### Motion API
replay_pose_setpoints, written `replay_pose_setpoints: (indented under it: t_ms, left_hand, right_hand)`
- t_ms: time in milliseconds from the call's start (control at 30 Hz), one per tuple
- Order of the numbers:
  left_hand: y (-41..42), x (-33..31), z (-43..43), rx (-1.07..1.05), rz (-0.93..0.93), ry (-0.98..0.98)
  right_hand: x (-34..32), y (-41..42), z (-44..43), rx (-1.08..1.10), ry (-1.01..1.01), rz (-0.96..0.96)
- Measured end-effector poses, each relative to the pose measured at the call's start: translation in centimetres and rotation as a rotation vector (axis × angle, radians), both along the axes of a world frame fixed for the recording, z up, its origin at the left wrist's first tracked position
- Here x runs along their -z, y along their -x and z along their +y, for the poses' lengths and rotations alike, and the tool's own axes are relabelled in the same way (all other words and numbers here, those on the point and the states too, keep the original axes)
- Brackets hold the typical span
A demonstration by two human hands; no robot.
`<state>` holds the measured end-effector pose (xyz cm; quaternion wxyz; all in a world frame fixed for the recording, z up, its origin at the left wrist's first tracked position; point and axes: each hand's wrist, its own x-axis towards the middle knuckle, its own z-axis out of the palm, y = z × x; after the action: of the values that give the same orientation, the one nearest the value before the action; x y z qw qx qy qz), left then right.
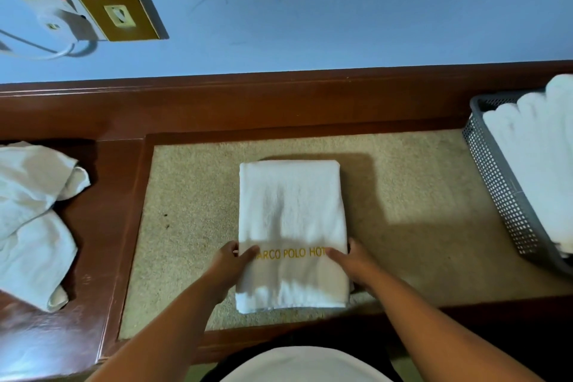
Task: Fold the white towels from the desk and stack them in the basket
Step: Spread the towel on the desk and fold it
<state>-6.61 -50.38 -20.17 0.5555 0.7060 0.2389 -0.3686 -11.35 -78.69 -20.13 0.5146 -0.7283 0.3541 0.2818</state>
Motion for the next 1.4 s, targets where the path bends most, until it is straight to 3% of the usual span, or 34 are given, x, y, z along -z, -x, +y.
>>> replay_pose_setpoints:
  t_ms: [100, 200, 267, 367, 733, 1000, 1167, 1233, 1400]
  left_hand:
    - [-0.2, -0.9, 0.9, 0.149, 0.203, 0.174]
    - [-0.8, -0.6, 2.0, 0.367, 0.053, -0.14]
    - [-1.2, 0.1, 2.3, 0.226, -0.066, -0.241]
    - [-2.1, 0.6, 2.1, 0.06, -0.155, -0.269]
    - [-8.5, -0.3, -1.2, -0.075, -0.352, -0.173]
    - [-14.5, 0.5, -1.9, 0.114, -0.306, -0.255]
    - [-17.3, 1.0, -3.1, -0.08, -0.371, -0.321]
    - [-16.7, 1.0, -3.3, -0.08, -0.376, -0.366]
    - [-11.9, 1.5, -2.3, 0.196, -0.363, -0.54]
  right_hand:
    - [-0.2, -0.3, -0.8, -0.116, -0.115, 0.112]
    - [-0.9, -0.3, -1.5, -0.318, 0.097, 0.228]
    - [-0.7, -0.4, -1.5, -0.235, 0.228, 0.108]
    - [-0.2, -0.7, -0.8, -0.057, 0.194, -0.138]
    - [-0.2, -7.8, -1.4, 0.164, 0.043, -0.288]
    - [0.2, -14.4, -2.3, 0.04, 0.072, -0.262]
    - [1.5, -17.6, -2.4, 0.238, 0.067, -0.312]
    - [1.9, -17.4, -1.7, 0.223, 0.119, -0.329]
    - [1.7, -13.3, 0.3, 0.141, 0.18, -0.319]
